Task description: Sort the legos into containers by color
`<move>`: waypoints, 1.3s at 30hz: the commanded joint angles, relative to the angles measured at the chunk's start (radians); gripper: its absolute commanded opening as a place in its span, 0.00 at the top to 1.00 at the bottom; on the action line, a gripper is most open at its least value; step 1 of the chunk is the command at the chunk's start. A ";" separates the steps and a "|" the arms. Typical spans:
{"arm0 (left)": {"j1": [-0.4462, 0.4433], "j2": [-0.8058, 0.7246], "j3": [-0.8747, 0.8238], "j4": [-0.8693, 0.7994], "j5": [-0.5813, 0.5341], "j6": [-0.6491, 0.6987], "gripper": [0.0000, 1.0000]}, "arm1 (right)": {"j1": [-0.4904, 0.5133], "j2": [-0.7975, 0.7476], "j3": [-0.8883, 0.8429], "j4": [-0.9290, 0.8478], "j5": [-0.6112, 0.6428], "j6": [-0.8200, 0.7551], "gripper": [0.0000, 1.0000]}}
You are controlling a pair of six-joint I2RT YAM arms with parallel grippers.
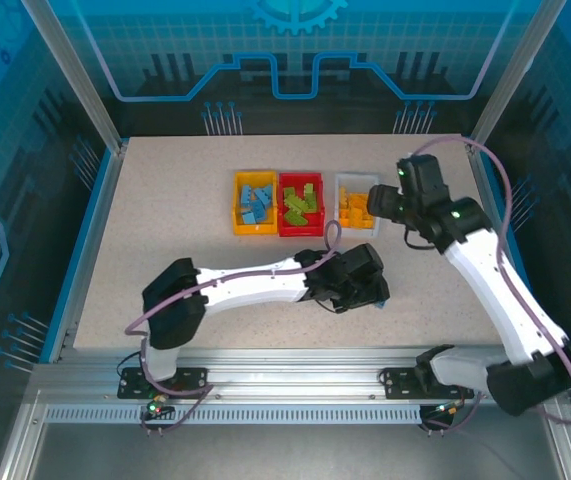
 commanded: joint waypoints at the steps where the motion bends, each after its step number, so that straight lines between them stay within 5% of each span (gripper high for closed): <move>1: -0.001 0.075 0.084 -0.136 0.044 -0.230 0.27 | -0.011 -0.091 -0.030 -0.102 0.024 -0.013 0.27; 10: 0.036 0.226 0.156 -0.065 0.115 -0.613 0.24 | -0.016 -0.257 -0.043 -0.190 0.043 -0.002 0.27; 24: 0.081 0.349 0.260 -0.087 0.080 -0.736 0.25 | -0.017 -0.339 -0.117 -0.230 -0.005 0.044 0.27; 31: 0.091 0.405 0.337 -0.181 0.076 -0.745 0.39 | -0.017 -0.353 -0.118 -0.237 -0.007 0.058 0.27; 36: 0.097 0.406 0.318 -0.143 0.072 -0.741 0.70 | -0.017 -0.355 -0.122 -0.235 -0.018 0.059 0.27; 39: 0.107 0.337 0.230 -0.084 0.033 -0.711 0.77 | -0.017 -0.356 -0.126 -0.226 -0.036 0.051 0.27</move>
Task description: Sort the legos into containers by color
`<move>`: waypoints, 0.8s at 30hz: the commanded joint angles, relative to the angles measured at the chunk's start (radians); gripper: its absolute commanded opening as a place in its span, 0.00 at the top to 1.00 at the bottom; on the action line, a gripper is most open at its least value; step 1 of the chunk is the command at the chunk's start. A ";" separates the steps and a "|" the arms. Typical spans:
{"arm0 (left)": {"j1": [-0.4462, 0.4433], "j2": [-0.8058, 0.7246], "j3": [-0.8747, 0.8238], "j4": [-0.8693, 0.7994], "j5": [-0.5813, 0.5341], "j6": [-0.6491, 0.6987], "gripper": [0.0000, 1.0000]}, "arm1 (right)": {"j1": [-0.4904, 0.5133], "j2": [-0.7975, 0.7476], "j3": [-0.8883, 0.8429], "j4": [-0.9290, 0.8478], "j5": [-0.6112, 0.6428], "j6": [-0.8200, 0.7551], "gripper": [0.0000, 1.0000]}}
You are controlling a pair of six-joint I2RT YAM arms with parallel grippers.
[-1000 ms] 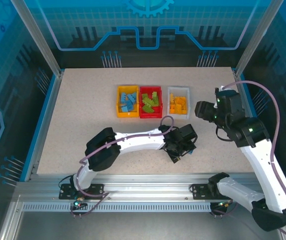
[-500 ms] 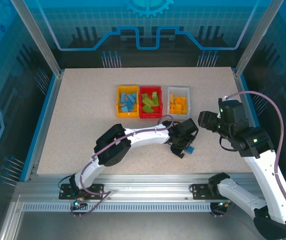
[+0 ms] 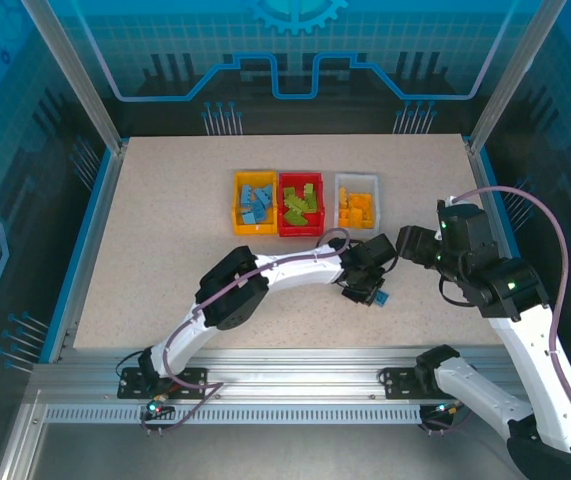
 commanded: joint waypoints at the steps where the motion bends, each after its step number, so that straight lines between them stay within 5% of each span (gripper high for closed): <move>1: 0.019 -0.077 -0.114 0.018 -0.065 0.024 0.77 | -0.013 -0.013 -0.014 0.001 -0.044 -0.006 0.27; 5: 0.078 -0.300 -0.315 0.092 -0.152 0.172 0.77 | -0.012 -0.027 -0.074 0.155 -0.312 -0.086 0.27; 9: 0.204 -0.491 -0.446 0.064 -0.157 0.472 0.79 | 0.027 -0.041 -0.172 0.384 -0.611 -0.092 0.25; 15: 0.455 -0.605 -0.455 -0.066 -0.201 0.920 0.78 | 0.149 0.056 -0.191 0.477 -0.537 -0.084 0.25; 24: 0.678 -0.332 -0.133 -0.230 -0.138 1.282 0.76 | 0.240 0.188 -0.161 0.577 -0.446 -0.053 0.25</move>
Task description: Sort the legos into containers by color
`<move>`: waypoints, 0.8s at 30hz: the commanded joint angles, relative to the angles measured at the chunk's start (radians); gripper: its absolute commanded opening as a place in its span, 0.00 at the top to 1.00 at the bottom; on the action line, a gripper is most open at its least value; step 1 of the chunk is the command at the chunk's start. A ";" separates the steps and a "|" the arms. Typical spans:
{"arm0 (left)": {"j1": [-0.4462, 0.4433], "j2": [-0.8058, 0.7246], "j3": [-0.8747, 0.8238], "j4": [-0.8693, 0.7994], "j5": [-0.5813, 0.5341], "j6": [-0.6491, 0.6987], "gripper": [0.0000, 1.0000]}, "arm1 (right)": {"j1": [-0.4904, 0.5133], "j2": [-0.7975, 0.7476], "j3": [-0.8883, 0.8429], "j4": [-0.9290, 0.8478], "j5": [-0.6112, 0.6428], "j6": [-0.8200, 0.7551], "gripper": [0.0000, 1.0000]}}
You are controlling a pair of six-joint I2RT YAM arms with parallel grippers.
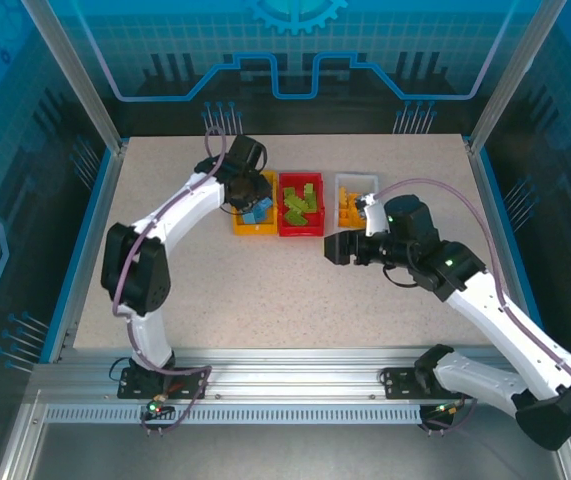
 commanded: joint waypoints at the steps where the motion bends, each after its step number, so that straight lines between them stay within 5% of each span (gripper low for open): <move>1: 0.030 0.107 0.090 -0.125 0.017 0.195 0.76 | 0.024 0.021 0.022 0.069 0.034 0.014 0.25; 8: 0.074 0.213 0.154 -0.124 0.064 0.224 0.71 | 0.044 0.046 0.010 0.092 0.049 0.026 0.25; 12: 0.074 0.229 0.175 -0.136 0.102 0.237 0.51 | 0.046 0.050 0.000 0.090 0.054 0.027 0.24; 16: 0.074 0.146 0.126 -0.093 0.111 0.234 0.36 | 0.046 0.048 -0.004 0.088 0.061 0.024 0.21; 24: 0.074 -0.175 -0.026 -0.065 0.083 0.240 0.29 | 0.044 0.012 0.012 0.075 0.116 0.001 0.14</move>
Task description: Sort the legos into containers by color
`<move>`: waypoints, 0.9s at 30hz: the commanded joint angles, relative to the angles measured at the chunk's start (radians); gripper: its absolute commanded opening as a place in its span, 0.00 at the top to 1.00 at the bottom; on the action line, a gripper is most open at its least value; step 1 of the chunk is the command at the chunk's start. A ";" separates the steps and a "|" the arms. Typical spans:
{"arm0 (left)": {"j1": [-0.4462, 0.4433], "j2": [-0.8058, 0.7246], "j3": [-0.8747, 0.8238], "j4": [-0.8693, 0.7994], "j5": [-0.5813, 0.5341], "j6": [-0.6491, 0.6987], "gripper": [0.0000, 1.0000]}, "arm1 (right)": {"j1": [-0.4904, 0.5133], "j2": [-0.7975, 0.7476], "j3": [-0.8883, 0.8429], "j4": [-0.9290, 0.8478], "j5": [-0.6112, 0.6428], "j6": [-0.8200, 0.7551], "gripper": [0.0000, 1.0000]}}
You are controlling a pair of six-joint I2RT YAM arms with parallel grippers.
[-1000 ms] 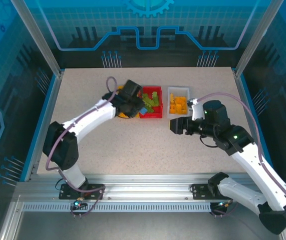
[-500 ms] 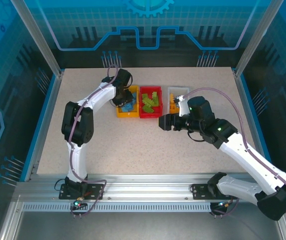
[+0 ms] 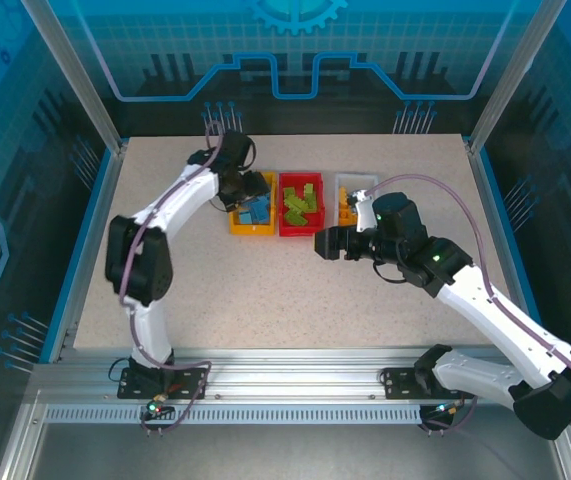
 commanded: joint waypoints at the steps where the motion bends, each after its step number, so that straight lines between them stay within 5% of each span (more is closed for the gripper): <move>1: 0.007 -0.214 -0.081 0.008 0.001 0.026 0.20 | 0.010 -0.046 0.013 0.001 0.065 -0.017 0.10; 3: 0.018 -0.336 -0.172 0.013 0.022 0.044 0.01 | 0.008 -0.076 0.010 -0.022 0.135 -0.009 0.00; 8: 0.032 -0.731 -0.512 0.123 0.088 0.109 0.01 | 0.103 -0.199 -0.035 -0.107 0.528 -0.060 0.00; 11: 0.034 -0.929 -0.620 0.049 -0.054 0.132 0.01 | 0.149 -0.277 -0.073 -0.163 0.772 0.004 0.00; 14: 0.034 -1.073 -0.700 -0.029 -0.356 0.105 0.01 | 0.088 -0.319 -0.119 -0.222 0.957 0.062 0.00; 17: 0.050 -1.214 -0.831 0.067 -0.534 0.218 0.01 | -0.085 -0.371 -0.264 -0.082 0.877 -0.057 0.00; 20: 0.053 -1.345 -1.038 0.327 -0.585 0.486 0.01 | -0.235 -0.430 -0.488 0.234 0.767 -0.224 0.00; 27: 0.066 -1.328 -1.328 0.764 -0.587 0.561 0.01 | -0.403 -0.318 -0.750 0.644 0.662 -0.359 0.00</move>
